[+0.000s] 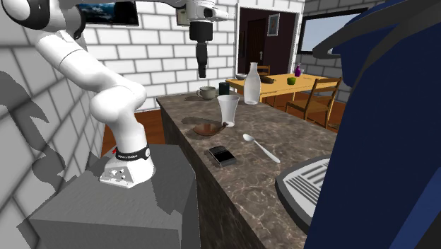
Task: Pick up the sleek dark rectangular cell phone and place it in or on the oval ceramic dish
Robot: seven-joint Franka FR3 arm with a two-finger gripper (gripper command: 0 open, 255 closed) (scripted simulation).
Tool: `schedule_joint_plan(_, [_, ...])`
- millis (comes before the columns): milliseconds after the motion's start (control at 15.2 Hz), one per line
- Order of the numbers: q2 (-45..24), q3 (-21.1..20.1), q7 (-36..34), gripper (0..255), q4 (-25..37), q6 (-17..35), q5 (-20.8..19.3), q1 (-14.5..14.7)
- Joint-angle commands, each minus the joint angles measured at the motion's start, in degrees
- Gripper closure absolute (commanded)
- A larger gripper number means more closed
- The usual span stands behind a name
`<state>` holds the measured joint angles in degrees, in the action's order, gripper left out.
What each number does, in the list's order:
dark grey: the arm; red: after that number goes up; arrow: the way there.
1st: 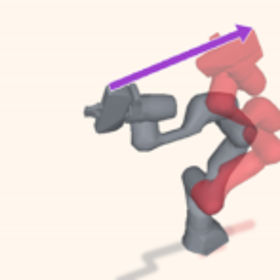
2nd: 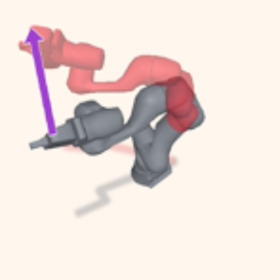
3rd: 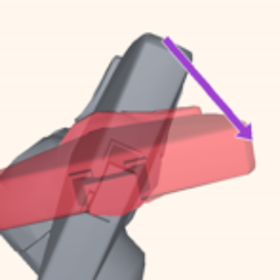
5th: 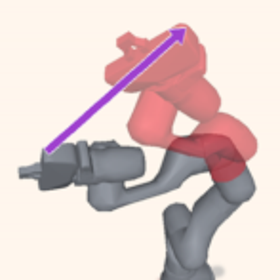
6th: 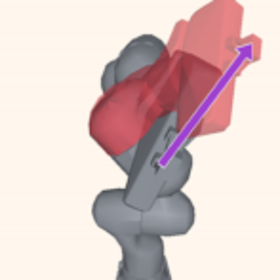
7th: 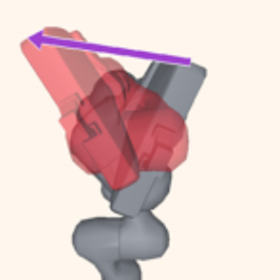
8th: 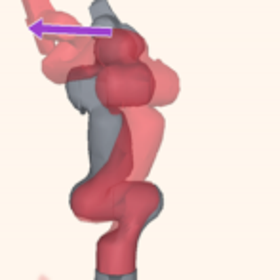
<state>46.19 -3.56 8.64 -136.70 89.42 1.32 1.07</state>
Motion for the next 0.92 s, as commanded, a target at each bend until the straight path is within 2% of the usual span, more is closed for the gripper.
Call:
schedule_joint_plan(0, [0.0, 0.0, 0.0, 0, 0.0, 0.0, 0.0, 0.0])
schedule_joint_plan(858, [-13.6, 0.1, -25.4, 0, -11.4, 25.8, 3.0, -13.4])
